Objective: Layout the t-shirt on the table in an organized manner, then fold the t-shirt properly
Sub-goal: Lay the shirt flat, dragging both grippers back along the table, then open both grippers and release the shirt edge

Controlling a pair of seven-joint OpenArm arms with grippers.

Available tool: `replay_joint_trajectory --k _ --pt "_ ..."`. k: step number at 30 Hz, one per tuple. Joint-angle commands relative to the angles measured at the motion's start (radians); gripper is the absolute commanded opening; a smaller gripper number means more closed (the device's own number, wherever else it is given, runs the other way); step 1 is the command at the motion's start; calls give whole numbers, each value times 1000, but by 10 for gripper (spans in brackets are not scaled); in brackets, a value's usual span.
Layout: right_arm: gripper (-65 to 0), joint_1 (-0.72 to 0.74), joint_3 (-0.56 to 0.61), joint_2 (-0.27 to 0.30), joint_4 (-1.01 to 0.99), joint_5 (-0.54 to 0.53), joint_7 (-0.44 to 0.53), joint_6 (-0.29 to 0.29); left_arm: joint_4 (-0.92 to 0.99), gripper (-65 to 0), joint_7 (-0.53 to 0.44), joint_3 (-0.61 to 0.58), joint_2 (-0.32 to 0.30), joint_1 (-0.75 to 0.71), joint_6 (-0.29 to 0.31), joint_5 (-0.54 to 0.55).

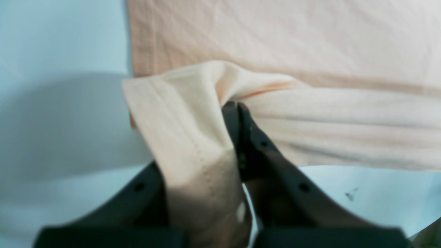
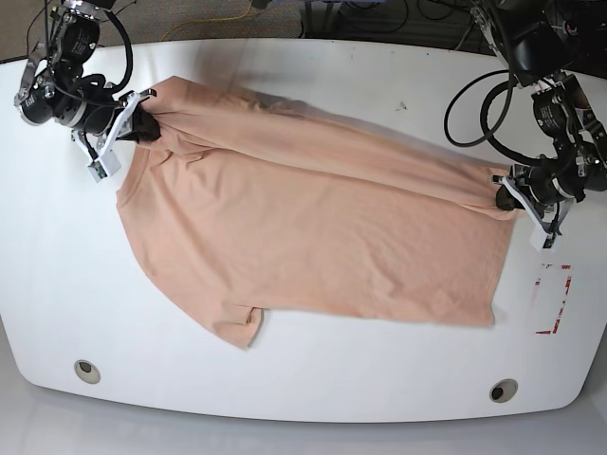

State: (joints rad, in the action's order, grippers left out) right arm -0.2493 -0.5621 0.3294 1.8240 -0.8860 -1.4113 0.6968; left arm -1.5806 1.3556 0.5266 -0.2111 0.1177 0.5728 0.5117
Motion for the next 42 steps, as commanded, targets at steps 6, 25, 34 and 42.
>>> replay_joint_trajectory --k 6,25,34,42 --pt "-650 60 -8 -17 13 81 15 1 52 -650 -25 0 -17 63 -3 8" --pt "-208 109 -8 -54 13 239 15 1 136 -633 -115 -56 -18 67 -3 12" --pt "0 98 -89 -54 21 156 15 1 127 -297 -118 -55 -17 75 -3 15" --pt "0 46 -215 -54 21 -12 15 1 127 -153 -118 -50 -17 95 -3 15"
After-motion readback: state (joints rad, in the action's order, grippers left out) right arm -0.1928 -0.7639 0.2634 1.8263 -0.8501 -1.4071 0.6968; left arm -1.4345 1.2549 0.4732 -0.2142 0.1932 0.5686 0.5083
